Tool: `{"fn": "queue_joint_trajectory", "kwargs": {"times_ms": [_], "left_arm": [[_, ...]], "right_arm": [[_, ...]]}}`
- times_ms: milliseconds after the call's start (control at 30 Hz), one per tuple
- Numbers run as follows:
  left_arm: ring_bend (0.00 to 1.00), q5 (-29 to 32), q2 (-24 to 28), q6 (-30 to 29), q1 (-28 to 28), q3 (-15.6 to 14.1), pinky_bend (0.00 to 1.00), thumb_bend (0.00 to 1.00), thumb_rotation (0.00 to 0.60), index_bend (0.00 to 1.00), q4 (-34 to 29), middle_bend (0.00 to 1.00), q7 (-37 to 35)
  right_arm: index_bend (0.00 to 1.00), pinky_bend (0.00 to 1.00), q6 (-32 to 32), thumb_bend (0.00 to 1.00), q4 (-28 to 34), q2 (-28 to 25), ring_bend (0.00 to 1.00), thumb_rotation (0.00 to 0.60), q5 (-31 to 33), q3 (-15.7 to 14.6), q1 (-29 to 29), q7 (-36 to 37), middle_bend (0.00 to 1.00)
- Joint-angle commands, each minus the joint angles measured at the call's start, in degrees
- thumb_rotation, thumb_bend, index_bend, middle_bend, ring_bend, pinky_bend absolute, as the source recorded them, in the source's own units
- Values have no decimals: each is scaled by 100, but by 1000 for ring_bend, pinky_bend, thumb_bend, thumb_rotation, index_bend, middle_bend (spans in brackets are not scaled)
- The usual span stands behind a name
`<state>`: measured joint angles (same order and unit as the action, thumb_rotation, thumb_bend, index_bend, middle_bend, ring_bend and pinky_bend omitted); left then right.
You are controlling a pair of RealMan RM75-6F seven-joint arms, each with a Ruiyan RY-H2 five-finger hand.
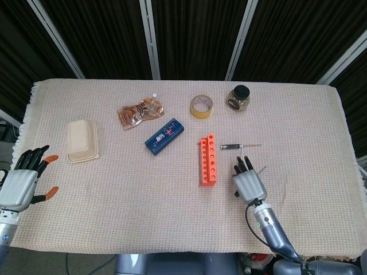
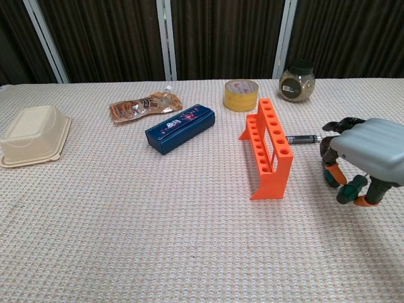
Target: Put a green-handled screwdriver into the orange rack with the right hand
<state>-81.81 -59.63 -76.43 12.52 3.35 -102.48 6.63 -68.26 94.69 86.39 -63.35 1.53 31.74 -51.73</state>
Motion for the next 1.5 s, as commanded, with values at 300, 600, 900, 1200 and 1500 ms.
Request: {"fn": "queue_joint_trajectory", "kwargs": {"times_ms": [300, 600, 900, 1200, 1500], "left_arm": [[0, -69, -76, 139, 110, -32, 0, 238, 600, 187, -51, 0, 145], [0, -256, -145, 126, 191, -45, 0, 237, 600, 188, -127, 0, 345], [0, -399, -249, 176, 262, -102, 0, 238, 600, 188, -202, 0, 504], [0, -511, -304, 298, 329, -202, 0, 237, 600, 188, -246, 0, 689], [0, -383, -406, 413, 337, -267, 0, 240, 600, 188, -217, 0, 836]], "right_arm": [[659, 86, 1266, 182, 1863, -2236, 22, 600, 1016, 979, 64, 2508, 246], [645, 87, 3013, 181, 2011, -3483, 20, 600, 923, 1619, -71, 5434, 247], [646, 87, 4518, 181, 1734, -3838, 23, 600, -406, 2714, -582, 8878, 248], [645, 87, 4380, 192, 1432, -3728, 25, 600, -2017, 3120, -854, 11463, 248], [643, 88, 3656, 191, 961, -3776, 27, 600, -3235, 2573, -417, 13367, 249]]}}
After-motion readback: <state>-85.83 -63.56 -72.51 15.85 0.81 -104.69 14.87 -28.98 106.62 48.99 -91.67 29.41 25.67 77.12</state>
